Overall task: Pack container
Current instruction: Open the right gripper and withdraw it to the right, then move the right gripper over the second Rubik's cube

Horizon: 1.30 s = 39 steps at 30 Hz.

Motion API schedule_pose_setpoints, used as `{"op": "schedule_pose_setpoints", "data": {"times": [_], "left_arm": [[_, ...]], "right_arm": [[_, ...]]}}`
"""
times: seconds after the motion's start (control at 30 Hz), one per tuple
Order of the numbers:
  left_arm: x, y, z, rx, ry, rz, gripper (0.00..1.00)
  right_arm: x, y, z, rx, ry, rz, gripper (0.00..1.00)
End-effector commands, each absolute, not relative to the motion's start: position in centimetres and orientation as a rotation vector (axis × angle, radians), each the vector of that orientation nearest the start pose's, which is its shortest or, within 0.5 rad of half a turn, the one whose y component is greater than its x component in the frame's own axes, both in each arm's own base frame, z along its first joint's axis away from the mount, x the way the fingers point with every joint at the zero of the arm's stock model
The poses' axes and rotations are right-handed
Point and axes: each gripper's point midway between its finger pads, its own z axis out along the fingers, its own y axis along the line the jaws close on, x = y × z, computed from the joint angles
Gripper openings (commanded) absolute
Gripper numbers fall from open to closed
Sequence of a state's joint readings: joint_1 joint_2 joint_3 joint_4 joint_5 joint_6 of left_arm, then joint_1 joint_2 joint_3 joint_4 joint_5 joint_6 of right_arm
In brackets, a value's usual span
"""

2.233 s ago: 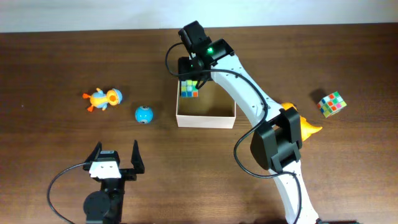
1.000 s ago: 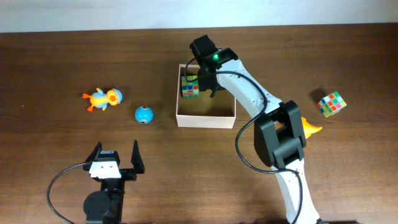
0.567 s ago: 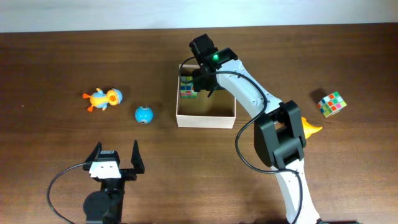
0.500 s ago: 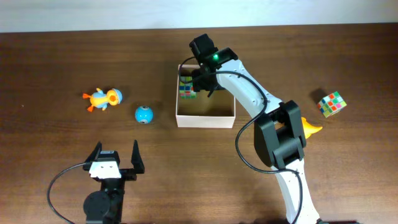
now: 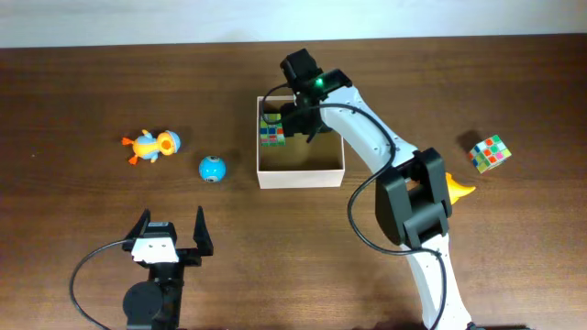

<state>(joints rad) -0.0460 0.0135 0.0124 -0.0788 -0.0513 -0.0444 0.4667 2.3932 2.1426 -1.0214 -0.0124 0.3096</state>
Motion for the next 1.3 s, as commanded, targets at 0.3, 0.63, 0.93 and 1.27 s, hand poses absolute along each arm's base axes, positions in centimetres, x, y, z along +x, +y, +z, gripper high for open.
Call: {"op": "schedule_pose_setpoints", "data": {"times": [0.3,0.63,0.93,1.27], "left_arm": [[24.6,-0.6,15.7,-0.009,1.648,-0.025,0.99],[24.6,-0.6,15.7,-0.009,1.648,-0.025,0.99],[24.6,-0.6,15.7,-0.009,1.648,-0.025,0.99],[24.6,-0.6,15.7,-0.009,1.648,-0.025,0.99]], "right_arm": [[46.8,20.4,19.3,-0.130,2.798,0.108,0.74],[46.7,9.8,25.6,0.202,2.720,0.020,0.75],[44.1,1.1,29.3,0.425,2.661,-0.067,0.79],[39.2,-4.1,21.9,0.698,2.842,-0.325,0.79]]}}
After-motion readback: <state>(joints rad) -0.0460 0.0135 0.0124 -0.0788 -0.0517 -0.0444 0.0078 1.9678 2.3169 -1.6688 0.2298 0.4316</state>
